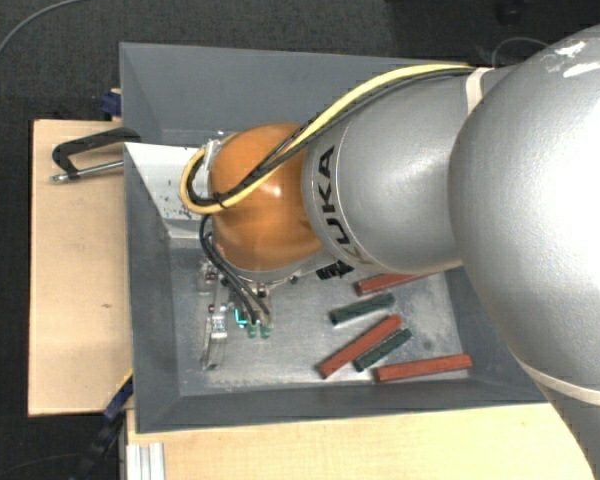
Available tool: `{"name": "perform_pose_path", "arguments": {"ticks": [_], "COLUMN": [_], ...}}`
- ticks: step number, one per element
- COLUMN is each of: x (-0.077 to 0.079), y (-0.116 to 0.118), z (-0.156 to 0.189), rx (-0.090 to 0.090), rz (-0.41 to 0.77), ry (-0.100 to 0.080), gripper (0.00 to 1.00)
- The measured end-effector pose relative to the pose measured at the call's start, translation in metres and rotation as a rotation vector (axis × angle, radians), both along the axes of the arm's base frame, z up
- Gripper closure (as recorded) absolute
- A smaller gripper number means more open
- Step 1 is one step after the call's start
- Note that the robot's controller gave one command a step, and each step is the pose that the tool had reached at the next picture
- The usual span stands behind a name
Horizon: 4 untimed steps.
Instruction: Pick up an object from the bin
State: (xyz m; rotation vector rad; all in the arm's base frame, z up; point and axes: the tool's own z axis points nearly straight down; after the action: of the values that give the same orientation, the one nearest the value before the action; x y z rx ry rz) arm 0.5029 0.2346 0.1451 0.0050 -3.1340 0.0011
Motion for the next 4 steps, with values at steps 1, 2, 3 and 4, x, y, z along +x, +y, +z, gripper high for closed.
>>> {"name": "perform_pose_path", "arguments": {"ticks": [1,2,3,4], "x": [0.061,0.067,0.064,0.092], "y": [-0.09,-0.16,-0.244,-0.258], "z": [0.022,0.022,0.007,-0.077], "rx": [0.004,-0.001,0.001,0.006], "rz": [0.149,0.229,0.673,0.638], "ry": [-0.014,-0.01,-0.007,-0.004], "gripper": [0.0,0.0,0.0,0.0]}}
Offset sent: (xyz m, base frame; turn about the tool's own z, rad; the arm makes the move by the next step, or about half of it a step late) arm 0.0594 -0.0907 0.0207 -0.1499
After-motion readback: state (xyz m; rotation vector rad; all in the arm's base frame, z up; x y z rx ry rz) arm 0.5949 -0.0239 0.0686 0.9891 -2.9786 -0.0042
